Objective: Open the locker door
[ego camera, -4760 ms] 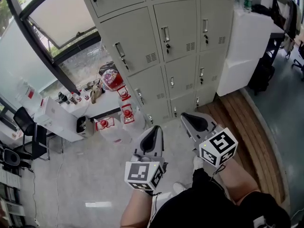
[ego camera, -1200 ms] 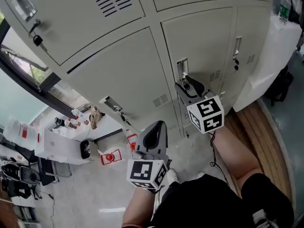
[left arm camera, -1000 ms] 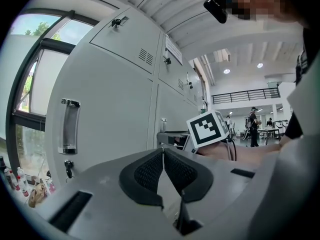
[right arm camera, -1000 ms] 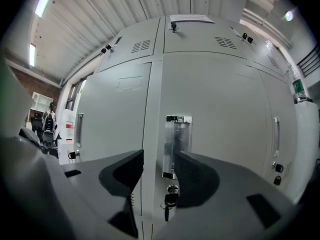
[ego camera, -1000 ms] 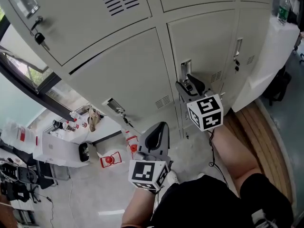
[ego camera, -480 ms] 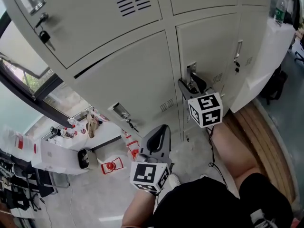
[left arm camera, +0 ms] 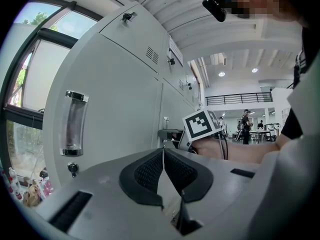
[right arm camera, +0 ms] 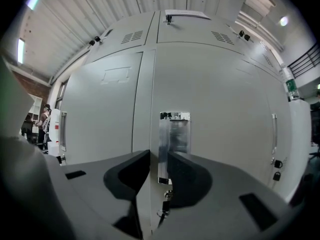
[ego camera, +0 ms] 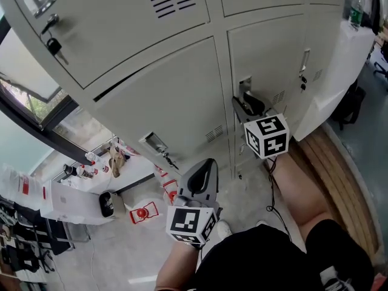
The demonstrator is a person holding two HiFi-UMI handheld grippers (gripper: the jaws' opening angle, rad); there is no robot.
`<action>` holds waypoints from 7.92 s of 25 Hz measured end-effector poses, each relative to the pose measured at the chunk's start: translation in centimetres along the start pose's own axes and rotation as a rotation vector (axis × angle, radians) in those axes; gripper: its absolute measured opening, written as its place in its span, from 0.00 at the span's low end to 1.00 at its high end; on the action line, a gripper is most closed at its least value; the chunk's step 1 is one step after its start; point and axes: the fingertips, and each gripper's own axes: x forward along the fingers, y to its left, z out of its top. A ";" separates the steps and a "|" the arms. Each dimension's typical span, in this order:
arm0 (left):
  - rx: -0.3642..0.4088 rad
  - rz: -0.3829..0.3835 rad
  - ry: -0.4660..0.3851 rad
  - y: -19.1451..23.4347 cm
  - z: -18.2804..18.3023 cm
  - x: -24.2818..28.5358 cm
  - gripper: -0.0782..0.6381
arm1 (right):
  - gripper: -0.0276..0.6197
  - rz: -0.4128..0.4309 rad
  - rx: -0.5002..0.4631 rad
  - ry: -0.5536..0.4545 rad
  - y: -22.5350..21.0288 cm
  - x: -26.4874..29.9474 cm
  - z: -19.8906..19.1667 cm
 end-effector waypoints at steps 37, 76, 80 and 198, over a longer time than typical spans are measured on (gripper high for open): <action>0.004 -0.153 -0.013 -6.3 0.7 4.7 0.14 | 0.30 0.201 0.001 -0.015 -1.2 -9.5 -1.0; 0.017 -0.351 0.008 -17.4 0.1 8.1 0.14 | 0.34 0.094 -0.022 0.008 -10.8 -20.8 -2.7; 0.023 -0.363 0.014 -18.2 -0.1 8.4 0.14 | 0.35 0.052 -0.022 0.020 -11.4 -21.3 -2.7; 0.017 -0.071 0.007 -17.9 -4.6 -20.1 0.14 | 0.13 0.093 0.044 0.033 13.6 -39.7 -6.2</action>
